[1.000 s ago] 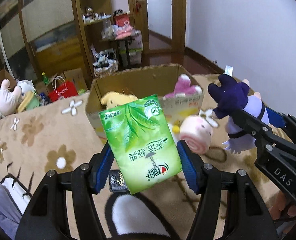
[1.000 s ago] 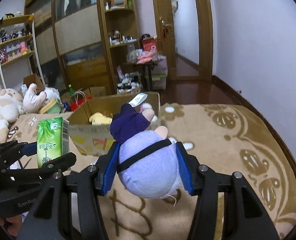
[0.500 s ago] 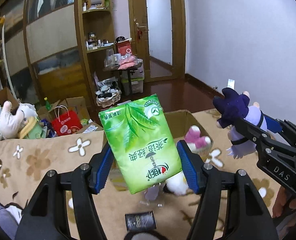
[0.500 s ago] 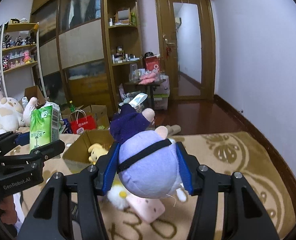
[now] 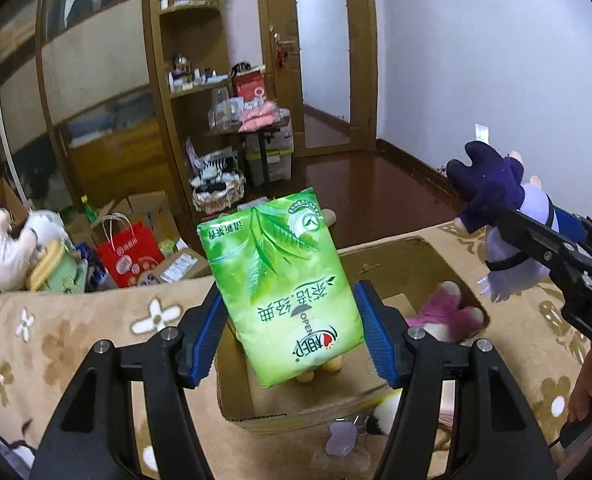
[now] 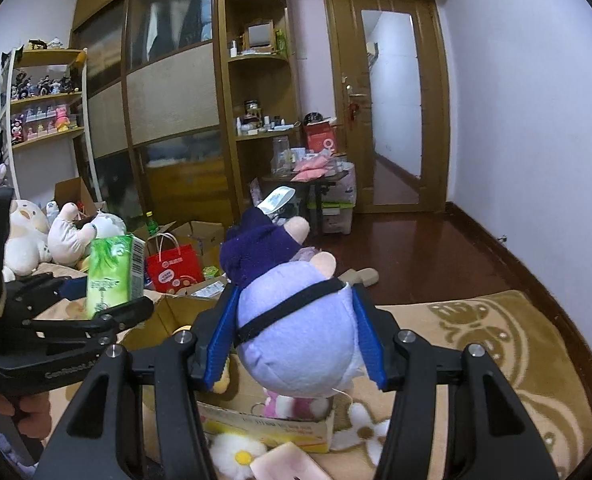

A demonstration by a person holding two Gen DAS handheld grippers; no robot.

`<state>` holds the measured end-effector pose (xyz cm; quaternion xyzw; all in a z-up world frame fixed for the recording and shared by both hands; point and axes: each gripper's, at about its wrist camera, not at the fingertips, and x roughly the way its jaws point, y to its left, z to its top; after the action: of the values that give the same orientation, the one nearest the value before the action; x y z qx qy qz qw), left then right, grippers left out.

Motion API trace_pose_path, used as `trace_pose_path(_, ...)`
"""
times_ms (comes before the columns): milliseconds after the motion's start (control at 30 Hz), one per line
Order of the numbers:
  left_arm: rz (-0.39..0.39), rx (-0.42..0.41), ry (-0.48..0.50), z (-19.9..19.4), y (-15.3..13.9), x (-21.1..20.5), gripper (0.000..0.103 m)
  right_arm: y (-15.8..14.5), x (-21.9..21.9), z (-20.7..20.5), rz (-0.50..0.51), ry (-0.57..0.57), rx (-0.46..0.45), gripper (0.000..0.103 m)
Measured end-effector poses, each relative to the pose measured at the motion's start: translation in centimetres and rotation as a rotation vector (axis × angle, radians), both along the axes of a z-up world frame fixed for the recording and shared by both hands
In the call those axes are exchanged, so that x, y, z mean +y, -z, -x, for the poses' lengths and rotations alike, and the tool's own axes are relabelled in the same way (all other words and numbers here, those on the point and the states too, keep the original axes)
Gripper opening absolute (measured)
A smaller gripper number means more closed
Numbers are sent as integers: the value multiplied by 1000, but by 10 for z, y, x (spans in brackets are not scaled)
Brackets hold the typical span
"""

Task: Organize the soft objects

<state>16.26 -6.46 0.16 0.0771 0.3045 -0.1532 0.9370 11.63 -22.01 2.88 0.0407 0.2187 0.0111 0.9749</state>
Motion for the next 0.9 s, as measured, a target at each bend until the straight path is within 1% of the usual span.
trace_pose_path(200, 28, 61, 5, -20, 26, 5, 63, 23, 7, -21, -18, -29, 28, 59)
trace_pose_path(367, 26, 107, 11, -31, 47, 4, 63, 42, 7, -34, -27, -40, 60, 59)
trace_pose_path(533, 40, 160, 15, -38, 60, 4, 63, 54, 1, -42, -48, -41, 86, 60)
trace_pose_path(633, 30, 162, 20, -36, 62, 3, 64, 60, -5, -42, -74, -44, 97, 61)
trace_pose_path(733, 18, 148, 12, -31, 61, 2, 64, 60, -6, -42, -73, -51, 96, 63)
trace_pose_path(833, 8, 163, 4, -31, 60, 3, 68, 60, -5, -38, -81, -56, 104, 63)
trace_pose_path(900, 4, 160, -4, -29, 58, 5, 76, 61, -5, -37, -81, -58, 112, 64)
